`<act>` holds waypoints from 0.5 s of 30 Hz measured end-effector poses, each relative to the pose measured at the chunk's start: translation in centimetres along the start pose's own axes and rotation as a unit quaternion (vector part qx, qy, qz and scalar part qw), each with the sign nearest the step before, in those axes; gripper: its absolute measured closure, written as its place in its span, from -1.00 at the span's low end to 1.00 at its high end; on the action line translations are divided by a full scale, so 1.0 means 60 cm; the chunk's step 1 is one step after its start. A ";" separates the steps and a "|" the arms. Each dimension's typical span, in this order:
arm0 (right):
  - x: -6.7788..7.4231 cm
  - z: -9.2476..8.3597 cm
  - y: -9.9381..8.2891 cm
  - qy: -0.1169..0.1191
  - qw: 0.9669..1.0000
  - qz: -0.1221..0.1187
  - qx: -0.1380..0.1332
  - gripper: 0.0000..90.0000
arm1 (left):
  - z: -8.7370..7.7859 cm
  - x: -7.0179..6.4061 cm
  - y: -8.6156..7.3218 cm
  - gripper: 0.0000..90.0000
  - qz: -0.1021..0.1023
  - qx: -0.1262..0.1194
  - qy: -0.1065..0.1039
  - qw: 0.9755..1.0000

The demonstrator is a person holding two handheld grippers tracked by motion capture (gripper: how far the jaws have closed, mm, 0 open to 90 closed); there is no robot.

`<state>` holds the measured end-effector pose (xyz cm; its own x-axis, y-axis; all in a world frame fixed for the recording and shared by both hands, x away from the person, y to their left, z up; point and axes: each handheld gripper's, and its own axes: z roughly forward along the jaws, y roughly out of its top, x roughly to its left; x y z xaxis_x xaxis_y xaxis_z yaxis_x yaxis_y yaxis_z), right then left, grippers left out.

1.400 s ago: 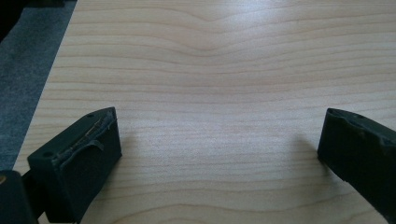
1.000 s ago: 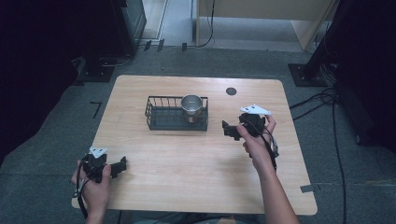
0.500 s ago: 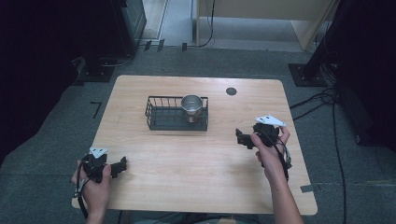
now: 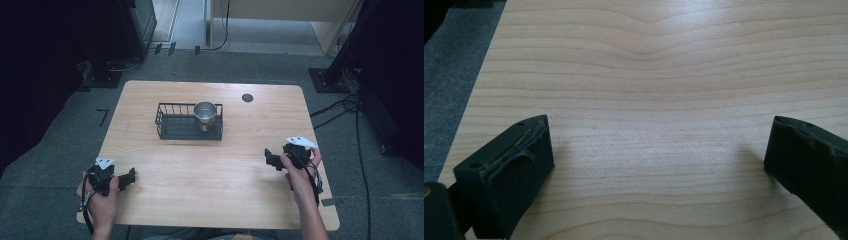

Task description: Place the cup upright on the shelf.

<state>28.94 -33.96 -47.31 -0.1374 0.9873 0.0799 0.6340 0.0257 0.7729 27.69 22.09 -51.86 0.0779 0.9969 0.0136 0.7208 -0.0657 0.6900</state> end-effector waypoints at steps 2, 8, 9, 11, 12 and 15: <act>-0.003 -0.001 -0.004 -0.002 1.000 0.001 0.001 -1.00 | 0.000 0.000 0.000 -1.00 0.000 0.000 0.000 1.000; -0.021 -0.006 -0.025 -0.012 1.000 0.006 0.007 -1.00 | 0.000 0.000 0.000 -1.00 -0.001 0.000 0.000 1.000; -0.027 -0.007 -0.032 -0.015 1.000 0.009 0.010 -1.00 | 0.000 0.000 0.000 -1.00 0.000 -0.001 0.000 1.000; -0.032 -0.008 -0.039 -0.019 1.000 0.013 0.013 -1.00 | 0.000 0.000 0.000 -1.00 0.000 0.000 0.000 1.000; -0.035 -0.009 -0.043 -0.020 1.000 0.014 0.013 -1.00 | 0.000 0.000 0.000 -1.00 -0.001 0.000 0.000 1.000; -0.041 -0.012 -0.054 -0.024 0.999 0.019 0.016 -1.00 | 0.000 0.000 0.000 -1.00 0.000 0.000 0.000 1.000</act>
<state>26.67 -36.60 -49.59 -0.0763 0.9941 0.0770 0.6628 -0.0071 0.7488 27.69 22.09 -51.86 0.0781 0.9969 0.0130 0.7209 -0.0655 0.6899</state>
